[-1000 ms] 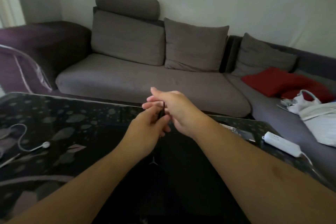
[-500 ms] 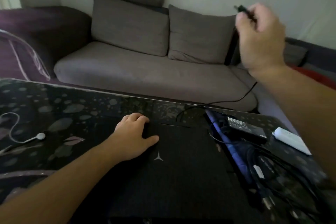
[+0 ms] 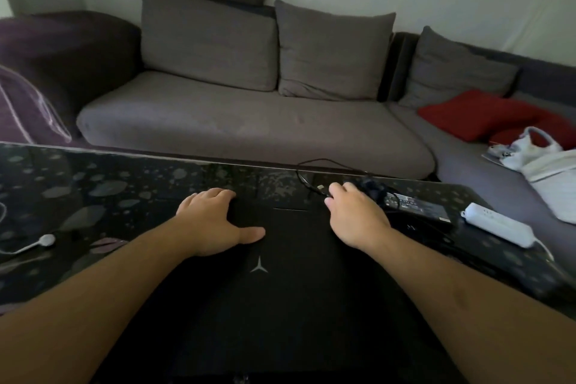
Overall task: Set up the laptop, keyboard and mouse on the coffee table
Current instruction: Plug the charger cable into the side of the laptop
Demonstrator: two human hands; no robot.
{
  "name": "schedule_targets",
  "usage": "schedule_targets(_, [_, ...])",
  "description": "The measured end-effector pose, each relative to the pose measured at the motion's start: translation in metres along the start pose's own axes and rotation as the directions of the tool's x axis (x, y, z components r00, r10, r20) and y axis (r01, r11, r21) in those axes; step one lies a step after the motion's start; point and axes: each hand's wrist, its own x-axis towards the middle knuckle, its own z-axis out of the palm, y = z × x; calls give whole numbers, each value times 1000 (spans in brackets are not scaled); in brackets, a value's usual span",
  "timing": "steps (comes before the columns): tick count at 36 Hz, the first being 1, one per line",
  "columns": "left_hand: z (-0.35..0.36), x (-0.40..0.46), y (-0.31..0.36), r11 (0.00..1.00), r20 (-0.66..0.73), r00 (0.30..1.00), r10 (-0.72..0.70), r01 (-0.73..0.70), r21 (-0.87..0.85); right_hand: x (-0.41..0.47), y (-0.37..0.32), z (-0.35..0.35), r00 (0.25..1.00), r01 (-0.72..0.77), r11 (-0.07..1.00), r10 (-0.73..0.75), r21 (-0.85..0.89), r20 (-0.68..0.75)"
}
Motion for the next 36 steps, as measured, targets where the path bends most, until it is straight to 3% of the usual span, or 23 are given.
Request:
schedule_targets(4, [1,3,-2,1000,5,1000,-12,12,5,10,18,1,979,-172,981,159,94,130])
schedule_targets(8, [-1,8,-8,996,24,998,-60,58,62,7,9,-5,955,-287,915,250,284,161])
schedule_targets(16, [-25,20,-3,993,137,988,-65,50,106,16,12,-16,919,-373,858,291,352,266])
schedule_targets(21, [-41,12,7,987,72,996,-60,49,152,13,18,-28,956,-291,852,237,435,176])
schedule_targets(26, [-50,-20,11,988,-71,996,-47,57,143,-13,13,-67,992,-82,887,114,455,-44])
schedule_targets(36, [-78,-105,32,993,-351,934,59,-19,116,-60,-17,-161,972,170,875,-72,453,-225])
